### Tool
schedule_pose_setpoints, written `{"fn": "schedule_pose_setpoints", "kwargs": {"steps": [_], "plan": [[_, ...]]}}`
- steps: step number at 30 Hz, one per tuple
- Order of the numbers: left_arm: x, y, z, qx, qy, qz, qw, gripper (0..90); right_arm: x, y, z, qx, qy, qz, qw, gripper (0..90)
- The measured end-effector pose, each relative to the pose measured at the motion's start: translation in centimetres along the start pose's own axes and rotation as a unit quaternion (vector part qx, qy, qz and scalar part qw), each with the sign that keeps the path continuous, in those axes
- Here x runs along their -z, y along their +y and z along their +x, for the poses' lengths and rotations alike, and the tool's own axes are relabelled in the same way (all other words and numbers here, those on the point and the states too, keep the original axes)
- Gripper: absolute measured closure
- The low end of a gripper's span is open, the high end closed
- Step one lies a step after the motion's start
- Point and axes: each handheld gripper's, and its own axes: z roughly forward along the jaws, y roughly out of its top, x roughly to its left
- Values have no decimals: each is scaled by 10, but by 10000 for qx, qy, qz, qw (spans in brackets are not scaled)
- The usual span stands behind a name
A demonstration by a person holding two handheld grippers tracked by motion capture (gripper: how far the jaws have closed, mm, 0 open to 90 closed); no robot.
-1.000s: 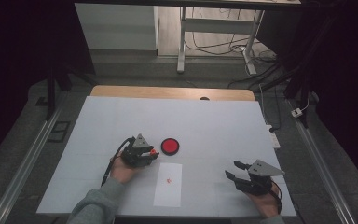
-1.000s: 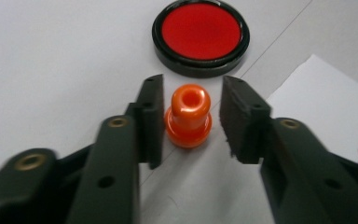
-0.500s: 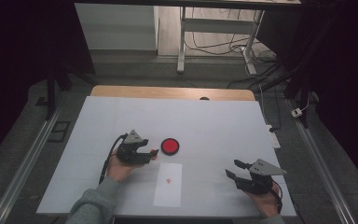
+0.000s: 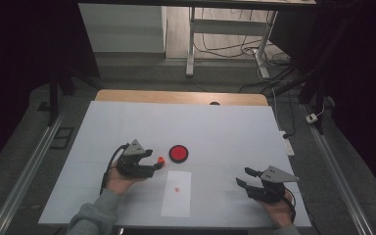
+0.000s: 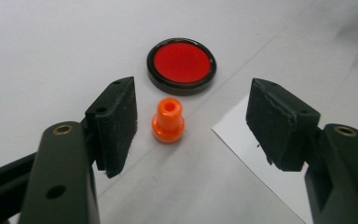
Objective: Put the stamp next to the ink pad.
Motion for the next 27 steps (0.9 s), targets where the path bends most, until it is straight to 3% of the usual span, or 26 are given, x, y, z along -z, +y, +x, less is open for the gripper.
{"fn": "schedule_pose_setpoints", "kwargs": {"steps": [10, 27], "plan": [[29, -20, -7, -5, -24, -19, 10000, 338, 1, 0, 1, 65, -45, 7, 10000, 446], [71, -68, -4, 204, 74, -36, 9998, 333, 2, -1, -2, 119, -132, 58, 9998, 445]]}}
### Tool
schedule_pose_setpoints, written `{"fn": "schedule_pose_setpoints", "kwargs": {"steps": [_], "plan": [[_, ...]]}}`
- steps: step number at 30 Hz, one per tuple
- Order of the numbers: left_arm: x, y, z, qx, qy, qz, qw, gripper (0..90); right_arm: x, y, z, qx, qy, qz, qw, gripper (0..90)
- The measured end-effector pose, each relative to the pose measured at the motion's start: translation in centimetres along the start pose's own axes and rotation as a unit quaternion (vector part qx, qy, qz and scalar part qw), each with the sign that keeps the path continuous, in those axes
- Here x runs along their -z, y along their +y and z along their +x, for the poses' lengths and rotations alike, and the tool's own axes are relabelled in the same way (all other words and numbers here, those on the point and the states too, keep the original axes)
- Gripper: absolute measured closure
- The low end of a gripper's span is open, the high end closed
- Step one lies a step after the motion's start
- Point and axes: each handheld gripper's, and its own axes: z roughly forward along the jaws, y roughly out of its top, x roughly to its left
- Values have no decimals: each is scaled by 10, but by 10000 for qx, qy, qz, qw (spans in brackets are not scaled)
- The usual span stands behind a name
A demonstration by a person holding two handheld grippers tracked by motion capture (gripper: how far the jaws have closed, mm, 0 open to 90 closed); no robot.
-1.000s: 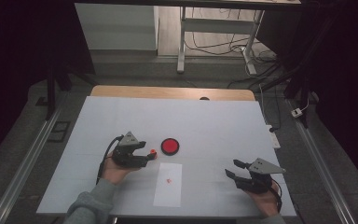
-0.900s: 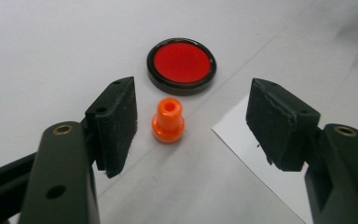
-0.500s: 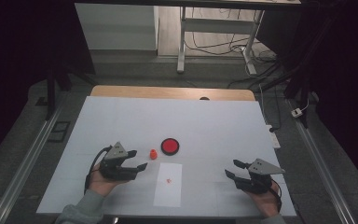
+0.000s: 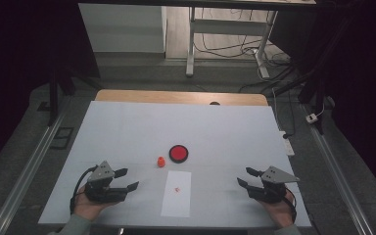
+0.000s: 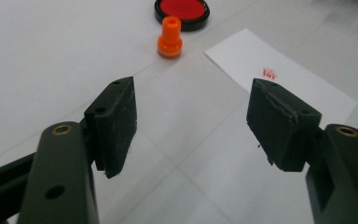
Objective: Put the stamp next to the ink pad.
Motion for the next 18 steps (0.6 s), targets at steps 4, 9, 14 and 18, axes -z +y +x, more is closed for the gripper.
{"fn": "schedule_pose_setpoints", "kwargs": {"steps": [4, 9, 14, 18], "plan": [[6, -10, 1, 21, 36, 38, 10000, 332, 0, -1, 0, 27, -22, 24, 10000, 445], [3, -14, 6, 86, 64, 94, 9999, 332, 0, -2, -2, 22, -62, 59, 10000, 445], [0, -12, 8, 96, 68, 126, 9999, 331, -2, -3, -2, 33, -61, 88, 9999, 445], [0, -12, 9, 110, 77, 105, 9999, 330, -1, -3, -2, 47, -48, 90, 9999, 445]]}}
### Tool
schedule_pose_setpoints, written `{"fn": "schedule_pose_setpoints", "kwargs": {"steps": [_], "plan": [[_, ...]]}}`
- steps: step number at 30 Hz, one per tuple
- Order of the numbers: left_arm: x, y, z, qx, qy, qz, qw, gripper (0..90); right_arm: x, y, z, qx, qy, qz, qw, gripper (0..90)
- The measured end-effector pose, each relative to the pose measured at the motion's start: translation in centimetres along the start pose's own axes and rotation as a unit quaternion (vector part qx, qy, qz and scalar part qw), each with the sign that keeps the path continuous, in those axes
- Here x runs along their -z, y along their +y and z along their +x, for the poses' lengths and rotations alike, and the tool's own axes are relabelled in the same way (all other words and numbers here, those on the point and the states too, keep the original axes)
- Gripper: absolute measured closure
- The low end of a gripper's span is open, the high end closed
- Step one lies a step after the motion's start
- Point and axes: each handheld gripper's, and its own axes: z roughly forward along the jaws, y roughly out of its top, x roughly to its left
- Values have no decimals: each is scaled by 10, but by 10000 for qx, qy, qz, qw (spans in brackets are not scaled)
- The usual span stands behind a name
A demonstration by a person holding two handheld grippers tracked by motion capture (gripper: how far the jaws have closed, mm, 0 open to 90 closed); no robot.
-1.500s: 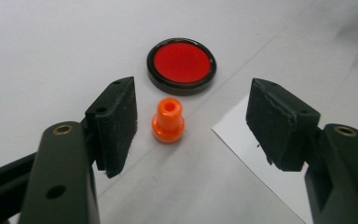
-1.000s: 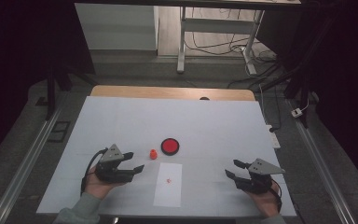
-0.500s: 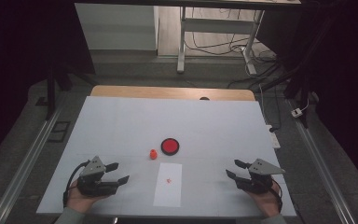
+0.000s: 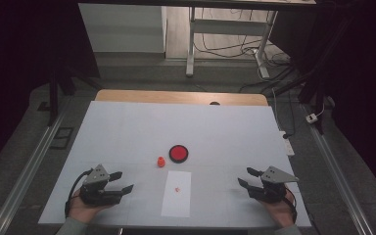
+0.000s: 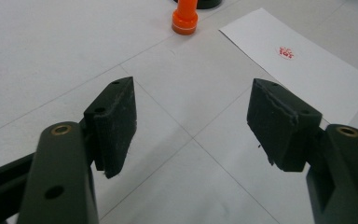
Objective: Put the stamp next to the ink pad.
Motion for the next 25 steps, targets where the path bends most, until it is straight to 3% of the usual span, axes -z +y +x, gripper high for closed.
{"fn": "schedule_pose_setpoints", "kwargs": {"steps": [25], "plan": [[-1, 2, 2, 27, -26, -14, 10000, 325, 1, 1, 2, 19, -17, -15, 10000, 444]]}}
